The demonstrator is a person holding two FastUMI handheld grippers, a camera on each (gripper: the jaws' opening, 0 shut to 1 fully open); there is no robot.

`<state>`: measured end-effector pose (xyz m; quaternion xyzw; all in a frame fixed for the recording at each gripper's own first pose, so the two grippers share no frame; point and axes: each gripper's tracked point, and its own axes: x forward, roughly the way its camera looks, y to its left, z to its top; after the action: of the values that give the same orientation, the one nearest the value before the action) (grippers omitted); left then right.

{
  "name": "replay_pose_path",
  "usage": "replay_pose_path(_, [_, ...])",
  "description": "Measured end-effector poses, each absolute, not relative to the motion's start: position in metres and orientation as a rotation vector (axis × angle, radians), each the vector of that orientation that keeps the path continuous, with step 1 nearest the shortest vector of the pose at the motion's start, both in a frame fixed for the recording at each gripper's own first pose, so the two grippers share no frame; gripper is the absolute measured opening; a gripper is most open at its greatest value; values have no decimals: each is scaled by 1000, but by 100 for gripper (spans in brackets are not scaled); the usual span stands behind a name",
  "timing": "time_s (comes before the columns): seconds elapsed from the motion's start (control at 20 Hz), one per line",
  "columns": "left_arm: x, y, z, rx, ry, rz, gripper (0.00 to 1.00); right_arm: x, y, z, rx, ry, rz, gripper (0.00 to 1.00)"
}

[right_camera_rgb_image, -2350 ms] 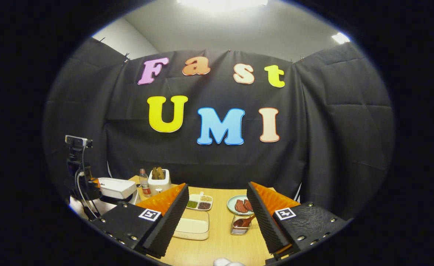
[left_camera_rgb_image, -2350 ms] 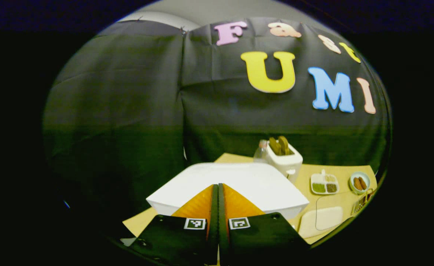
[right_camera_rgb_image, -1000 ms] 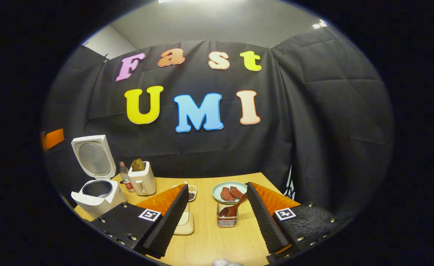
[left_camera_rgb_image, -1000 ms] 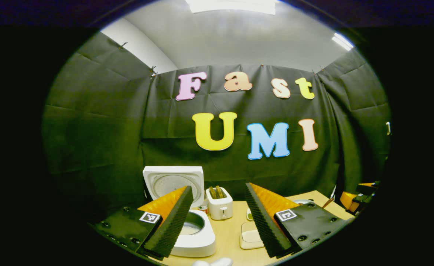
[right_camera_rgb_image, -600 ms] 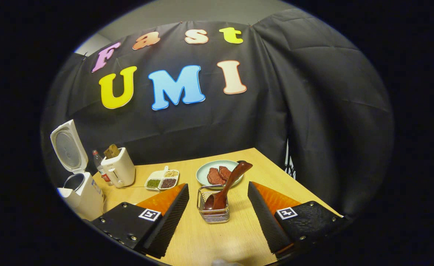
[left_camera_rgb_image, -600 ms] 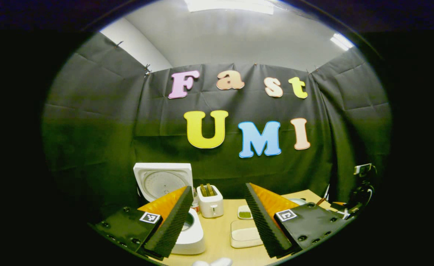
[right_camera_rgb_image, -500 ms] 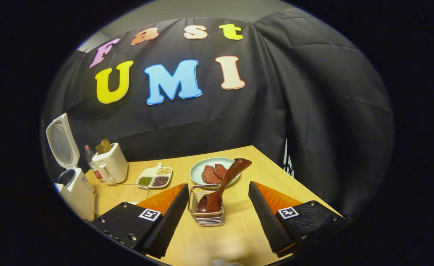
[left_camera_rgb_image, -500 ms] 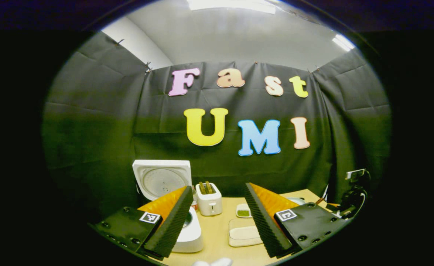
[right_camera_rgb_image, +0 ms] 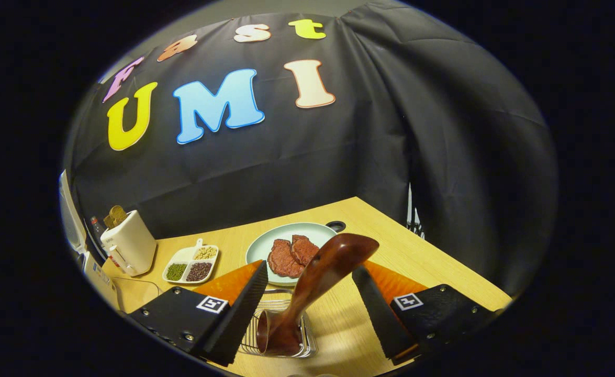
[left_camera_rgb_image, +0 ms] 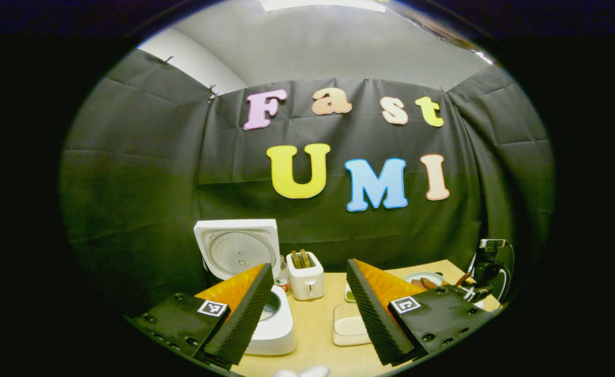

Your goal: Close the left gripper, press the button to open the rice cooker; take a wooden spoon from the chopstick holder with the right hand, scoop a spoonful of rice and pour it into the rice cooker, then put the wooden spoon back into the chopstick holder.

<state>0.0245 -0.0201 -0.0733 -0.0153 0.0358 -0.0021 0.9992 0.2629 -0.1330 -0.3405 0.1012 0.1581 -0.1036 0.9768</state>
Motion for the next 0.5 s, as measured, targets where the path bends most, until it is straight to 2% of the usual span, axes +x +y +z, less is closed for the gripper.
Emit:
replay_pose_path(0.05, [26,-20,-74,-32,74,-1,95,272,-132,-341,224,321,-188,99])
replay_pose_path(0.1, [28,-20,-73,-30,72,1,97,272,-132,-342,236,328,-187,94])
replay_pose_path(0.15, [28,-19,-73,-27,71,3,99,275,-134,-343,243,330,-188,76])
replay_pose_path(0.2, [30,-19,-74,-26,71,3,95,280,-134,-345,255,324,-188,66])
replay_pose_path(0.25, [30,-18,-73,-27,68,5,99,280,-129,-342,263,320,-161,29])
replay_pose_path(0.3, [31,-17,-73,-27,69,7,95,274,-124,-334,254,312,-166,27])
replay_pose_path(0.35, [31,-16,-73,-30,66,6,97,275,-120,-335,228,311,-149,22])
replay_pose_path(0.45, [31,-11,-74,-32,65,12,95,270,-116,-332,185,307,-138,22])
replay_pose_path(0.5, [31,-9,-75,-37,65,10,99,269,-113,-325,180,296,-132,22])
